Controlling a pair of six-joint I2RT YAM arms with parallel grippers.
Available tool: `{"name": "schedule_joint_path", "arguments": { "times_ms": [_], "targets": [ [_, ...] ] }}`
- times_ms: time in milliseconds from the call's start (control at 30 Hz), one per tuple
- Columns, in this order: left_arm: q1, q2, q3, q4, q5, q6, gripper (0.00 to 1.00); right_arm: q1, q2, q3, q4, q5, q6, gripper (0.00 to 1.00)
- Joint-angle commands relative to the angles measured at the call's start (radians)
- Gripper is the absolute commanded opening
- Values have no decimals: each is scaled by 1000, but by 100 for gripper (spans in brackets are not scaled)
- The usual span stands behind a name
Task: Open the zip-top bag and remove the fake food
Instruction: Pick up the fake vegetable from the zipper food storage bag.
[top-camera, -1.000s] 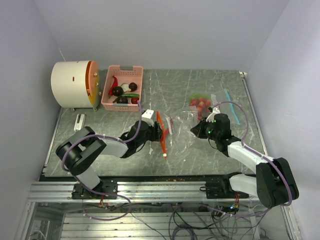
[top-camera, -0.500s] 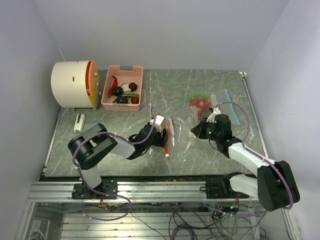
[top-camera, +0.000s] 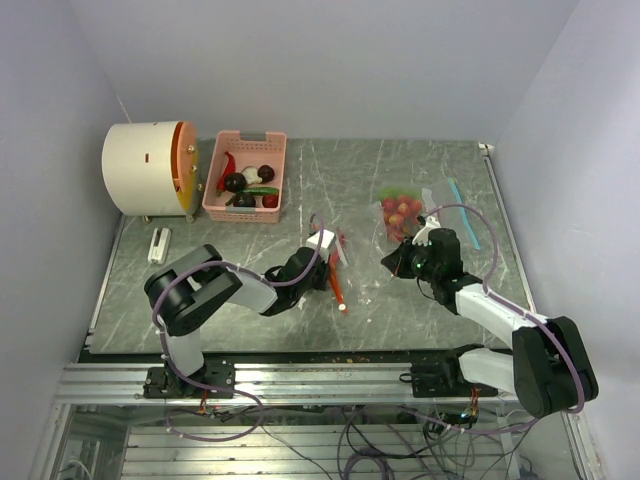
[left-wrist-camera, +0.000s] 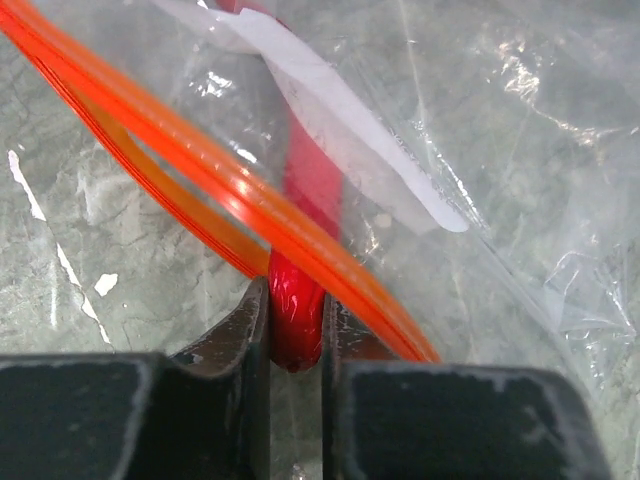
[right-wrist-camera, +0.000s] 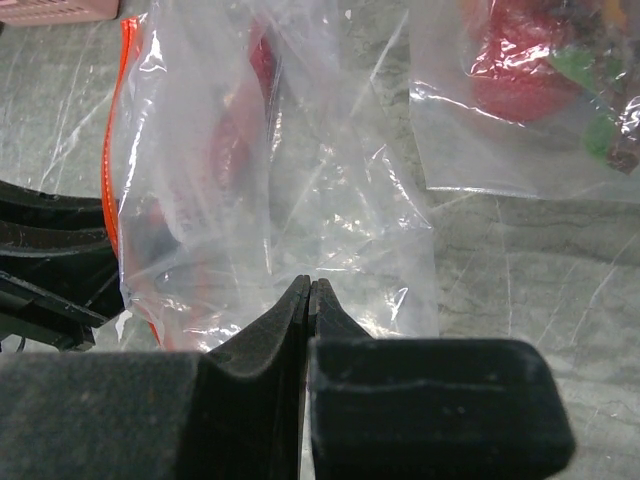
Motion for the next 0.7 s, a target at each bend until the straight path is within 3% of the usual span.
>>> {"name": "schedule_joint_path", "arguments": {
  "times_ms": [0,200,467,567,667],
  "targets": [
    [-13,-12,-21,-54,-35,-30,11,1,10,-2,20,-3,7,0],
    [-13,-131,-31,-134,-43,-51,8,1,2,1,11,0,5,0],
    [19,-398,-28,-347,-130,-34,7,2,-5,-4,11,0,5,0],
    [82,-462,-12,-492,-214,-47,7,1,-8,2,9,3,7,0],
    [220,-522,-26,-547,-205,-76,7,1,-29,1,9,9,16,0]
  ]
}}
